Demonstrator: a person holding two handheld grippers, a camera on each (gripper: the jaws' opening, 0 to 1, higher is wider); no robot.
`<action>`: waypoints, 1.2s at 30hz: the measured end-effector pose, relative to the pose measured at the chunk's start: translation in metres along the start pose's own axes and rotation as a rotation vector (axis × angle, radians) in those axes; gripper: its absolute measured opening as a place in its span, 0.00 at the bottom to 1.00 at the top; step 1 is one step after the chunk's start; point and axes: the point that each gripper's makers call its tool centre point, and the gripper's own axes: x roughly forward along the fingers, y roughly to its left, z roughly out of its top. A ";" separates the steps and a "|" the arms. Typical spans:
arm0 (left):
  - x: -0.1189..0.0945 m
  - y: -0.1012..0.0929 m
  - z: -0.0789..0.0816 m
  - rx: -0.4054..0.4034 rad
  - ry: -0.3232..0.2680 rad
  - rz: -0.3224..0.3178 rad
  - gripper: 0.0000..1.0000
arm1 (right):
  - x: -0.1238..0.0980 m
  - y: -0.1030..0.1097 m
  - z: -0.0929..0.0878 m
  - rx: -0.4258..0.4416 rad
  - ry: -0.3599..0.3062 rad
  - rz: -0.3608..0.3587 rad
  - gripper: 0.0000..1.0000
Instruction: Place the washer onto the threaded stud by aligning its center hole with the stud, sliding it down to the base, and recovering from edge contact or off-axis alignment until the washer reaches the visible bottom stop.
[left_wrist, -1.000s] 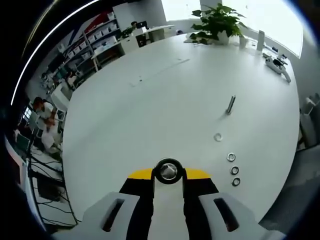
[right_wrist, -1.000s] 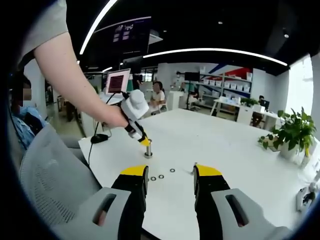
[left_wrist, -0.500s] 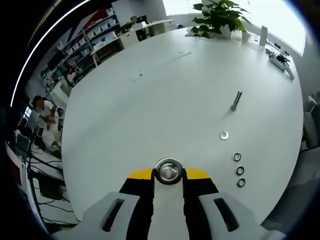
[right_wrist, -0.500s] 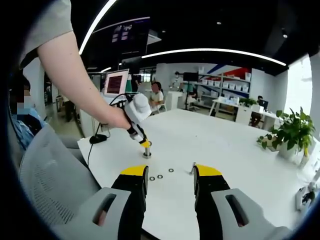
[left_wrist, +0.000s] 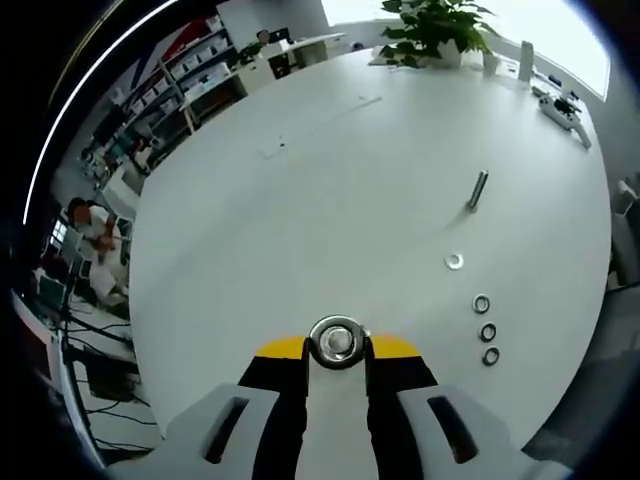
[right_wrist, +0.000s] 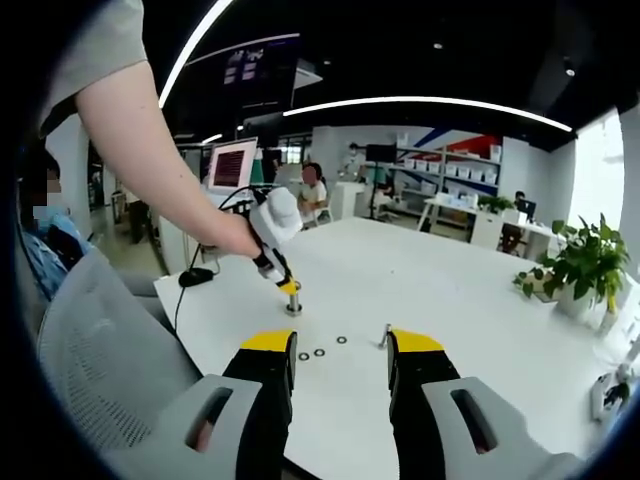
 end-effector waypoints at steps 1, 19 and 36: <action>0.000 -0.001 0.000 0.003 0.001 -0.001 0.19 | 0.000 0.000 0.000 -0.001 -0.001 0.001 0.38; 0.009 0.001 -0.002 -0.013 0.019 -0.002 0.20 | 0.000 0.001 -0.001 -0.007 0.004 0.005 0.38; 0.005 -0.003 0.000 -0.016 0.021 0.004 0.22 | 0.000 0.003 0.000 0.003 0.001 0.017 0.38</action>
